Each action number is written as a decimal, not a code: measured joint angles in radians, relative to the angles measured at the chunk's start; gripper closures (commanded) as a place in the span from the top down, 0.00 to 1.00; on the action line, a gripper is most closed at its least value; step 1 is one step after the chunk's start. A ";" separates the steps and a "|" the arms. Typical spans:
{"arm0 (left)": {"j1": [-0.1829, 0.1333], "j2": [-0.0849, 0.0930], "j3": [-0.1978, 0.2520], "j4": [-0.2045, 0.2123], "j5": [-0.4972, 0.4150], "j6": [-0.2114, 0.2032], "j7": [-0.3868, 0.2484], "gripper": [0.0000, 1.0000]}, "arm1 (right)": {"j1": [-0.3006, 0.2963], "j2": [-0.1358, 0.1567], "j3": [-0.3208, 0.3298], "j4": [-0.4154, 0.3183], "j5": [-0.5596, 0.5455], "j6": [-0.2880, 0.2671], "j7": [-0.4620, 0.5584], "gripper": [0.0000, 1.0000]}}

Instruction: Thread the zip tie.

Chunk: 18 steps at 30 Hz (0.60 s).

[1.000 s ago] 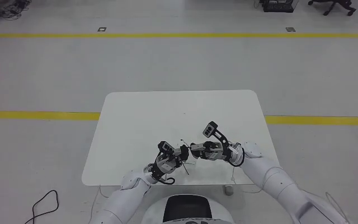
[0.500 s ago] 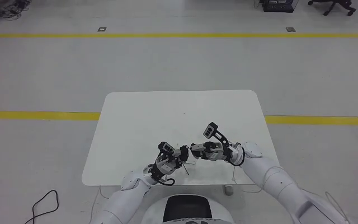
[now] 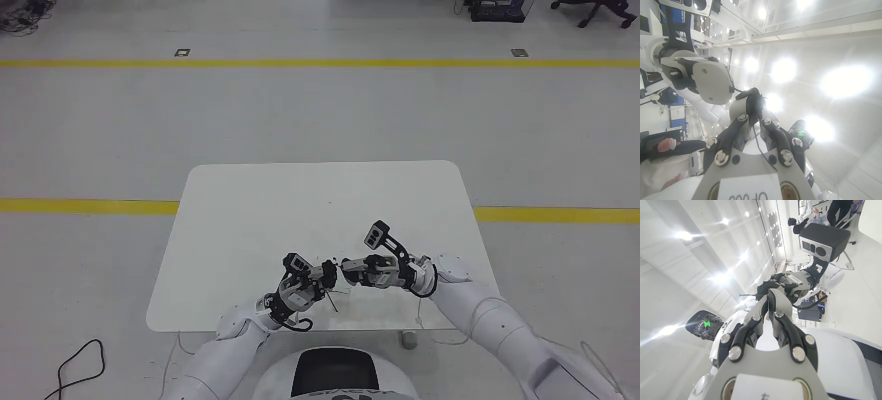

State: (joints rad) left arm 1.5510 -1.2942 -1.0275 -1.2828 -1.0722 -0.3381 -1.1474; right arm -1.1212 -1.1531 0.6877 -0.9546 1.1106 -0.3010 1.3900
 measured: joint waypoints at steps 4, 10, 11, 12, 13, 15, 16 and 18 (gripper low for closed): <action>0.000 0.000 0.000 0.000 0.000 0.000 0.000 0.00 | 0.003 -0.001 -0.002 0.007 -0.005 0.000 0.000 0.00; 0.000 0.000 0.000 0.000 0.000 0.000 0.000 0.00 | 0.004 -0.003 -0.002 0.016 -0.009 -0.002 0.000 0.00; 0.000 0.000 0.000 0.000 0.000 0.000 0.000 0.00 | 0.004 -0.003 -0.002 0.018 -0.010 -0.002 0.000 0.00; 0.000 0.000 0.000 0.000 0.000 0.000 0.000 0.00 | 0.004 -0.003 -0.002 0.020 -0.011 -0.002 0.000 0.00; 0.000 0.000 0.000 0.000 0.000 0.000 0.000 0.00 | 0.005 -0.004 -0.002 0.021 -0.012 -0.002 0.000 0.00; 0.000 0.000 0.000 0.000 0.000 0.000 0.000 0.00 | 0.005 -0.005 -0.002 0.024 -0.013 -0.002 0.000 0.00; 0.000 0.000 0.000 0.000 0.000 0.000 0.000 0.00 | 0.005 -0.005 -0.003 0.025 -0.014 -0.002 0.000 0.00; 0.000 0.000 0.000 0.000 0.000 0.000 0.000 0.00 | 0.006 -0.006 -0.003 0.028 -0.016 -0.001 0.000 0.00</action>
State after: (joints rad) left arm 1.5510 -1.2942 -1.0275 -1.2828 -1.0722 -0.3381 -1.1474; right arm -1.1156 -1.1591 0.6851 -0.9265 1.0946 -0.3025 1.3900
